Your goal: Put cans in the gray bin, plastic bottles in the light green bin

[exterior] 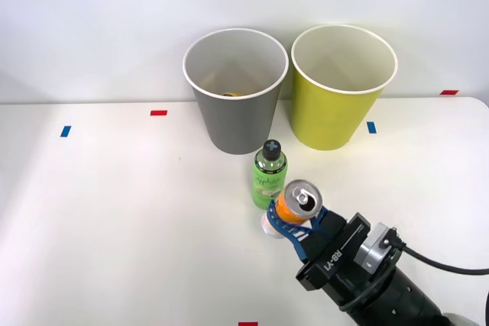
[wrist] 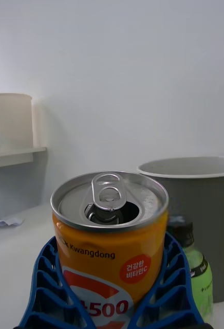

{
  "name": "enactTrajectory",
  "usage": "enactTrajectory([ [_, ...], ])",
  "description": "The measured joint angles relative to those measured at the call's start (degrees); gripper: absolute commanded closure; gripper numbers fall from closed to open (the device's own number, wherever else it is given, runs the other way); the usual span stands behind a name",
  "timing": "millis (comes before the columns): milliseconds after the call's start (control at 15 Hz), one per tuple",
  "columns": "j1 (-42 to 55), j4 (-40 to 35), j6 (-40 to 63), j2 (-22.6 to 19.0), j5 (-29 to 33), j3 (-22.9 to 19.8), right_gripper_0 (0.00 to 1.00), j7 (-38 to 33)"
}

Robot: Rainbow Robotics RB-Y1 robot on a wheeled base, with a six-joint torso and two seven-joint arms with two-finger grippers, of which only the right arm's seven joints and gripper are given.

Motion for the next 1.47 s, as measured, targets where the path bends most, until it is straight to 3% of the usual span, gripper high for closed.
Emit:
enactTrajectory([
  [467, -3.5, -15.6, 19.4, 3.5, -1.7, -9.9, 1.00, -8.2],
  [800, -12.4, -17.0, 31.5, 5.3, -2.4, -14.2, 1.00, -12.9],
  [1000, -17.6, -16.2, 36.6, 6.9, -3.4, -15.2, 1.00, -14.2],
  [1467, -35.4, -0.1, 36.9, 8.0, -5.6, -12.9, 1.00, -16.5],
])
